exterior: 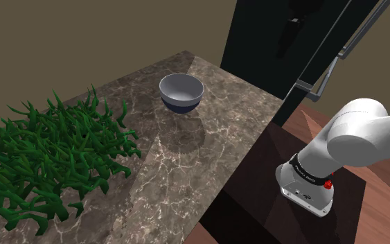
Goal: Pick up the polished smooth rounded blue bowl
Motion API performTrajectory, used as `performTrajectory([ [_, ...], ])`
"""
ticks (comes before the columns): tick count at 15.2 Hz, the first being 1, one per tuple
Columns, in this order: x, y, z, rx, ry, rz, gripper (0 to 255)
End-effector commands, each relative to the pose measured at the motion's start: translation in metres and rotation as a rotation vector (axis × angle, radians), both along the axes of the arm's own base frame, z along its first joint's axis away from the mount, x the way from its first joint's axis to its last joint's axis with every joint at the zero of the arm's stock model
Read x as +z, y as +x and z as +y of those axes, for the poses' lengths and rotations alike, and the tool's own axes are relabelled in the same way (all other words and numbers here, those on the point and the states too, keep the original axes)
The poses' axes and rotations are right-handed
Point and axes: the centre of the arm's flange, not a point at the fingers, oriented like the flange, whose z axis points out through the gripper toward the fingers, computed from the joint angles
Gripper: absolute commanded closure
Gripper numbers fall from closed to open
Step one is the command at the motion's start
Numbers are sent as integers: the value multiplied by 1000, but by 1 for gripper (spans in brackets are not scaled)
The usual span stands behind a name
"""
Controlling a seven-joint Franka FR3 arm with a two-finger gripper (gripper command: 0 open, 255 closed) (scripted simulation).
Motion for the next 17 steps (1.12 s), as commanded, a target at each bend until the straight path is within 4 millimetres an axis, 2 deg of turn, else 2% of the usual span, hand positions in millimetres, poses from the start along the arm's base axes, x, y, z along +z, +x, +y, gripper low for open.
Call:
performTrajectory([
  [1, 0, 0, 0, 0, 0, 0, 0],
  [17, -88, 112, 151, -15, 26, -6, 0],
])
